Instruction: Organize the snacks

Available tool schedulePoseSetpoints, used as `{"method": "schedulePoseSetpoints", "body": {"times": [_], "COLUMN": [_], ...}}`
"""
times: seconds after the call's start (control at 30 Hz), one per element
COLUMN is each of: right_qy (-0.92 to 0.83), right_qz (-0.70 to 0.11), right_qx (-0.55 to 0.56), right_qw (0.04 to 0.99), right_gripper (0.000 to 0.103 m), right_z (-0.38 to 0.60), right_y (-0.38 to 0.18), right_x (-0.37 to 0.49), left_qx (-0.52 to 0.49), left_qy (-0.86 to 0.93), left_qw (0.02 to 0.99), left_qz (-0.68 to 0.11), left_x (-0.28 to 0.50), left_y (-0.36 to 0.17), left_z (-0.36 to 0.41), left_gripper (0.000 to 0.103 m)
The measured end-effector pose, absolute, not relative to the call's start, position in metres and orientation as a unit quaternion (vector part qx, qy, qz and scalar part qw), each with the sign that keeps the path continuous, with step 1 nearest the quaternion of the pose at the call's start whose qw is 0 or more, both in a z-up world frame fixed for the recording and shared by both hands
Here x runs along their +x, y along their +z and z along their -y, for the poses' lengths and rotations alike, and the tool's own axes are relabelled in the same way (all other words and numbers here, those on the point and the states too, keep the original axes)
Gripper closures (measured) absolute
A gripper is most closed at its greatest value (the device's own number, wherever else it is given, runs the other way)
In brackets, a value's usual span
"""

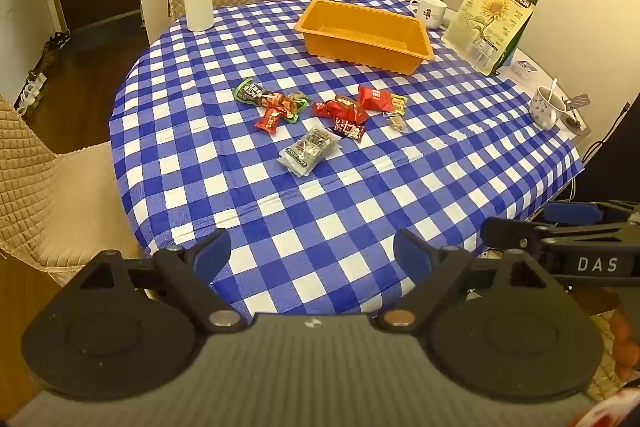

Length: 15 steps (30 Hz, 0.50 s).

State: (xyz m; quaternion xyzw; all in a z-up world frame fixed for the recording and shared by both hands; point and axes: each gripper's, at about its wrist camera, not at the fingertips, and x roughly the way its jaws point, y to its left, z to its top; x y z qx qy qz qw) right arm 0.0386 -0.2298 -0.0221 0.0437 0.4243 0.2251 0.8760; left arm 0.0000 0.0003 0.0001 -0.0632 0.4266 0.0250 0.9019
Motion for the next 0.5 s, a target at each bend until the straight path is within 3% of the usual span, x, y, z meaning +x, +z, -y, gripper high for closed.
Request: {"method": "schedulePoseSetpoints", "body": {"times": [0.5], "right_qy": [0.228], "right_qz": [-0.421], "right_qx": [0.045], "right_qw": [0.877], "right_gripper": [0.009], "right_z": [0.2277], "right_y": [-0.0206], "right_x": [0.0375], "left_qx": [-0.059], "left_qy": [0.03], "left_qw": [0.902], "left_qz": [-0.427], "left_x": [-0.001], "left_y": [0.0001], "left_z": [-0.0026], "left_gripper": [0.016]}}
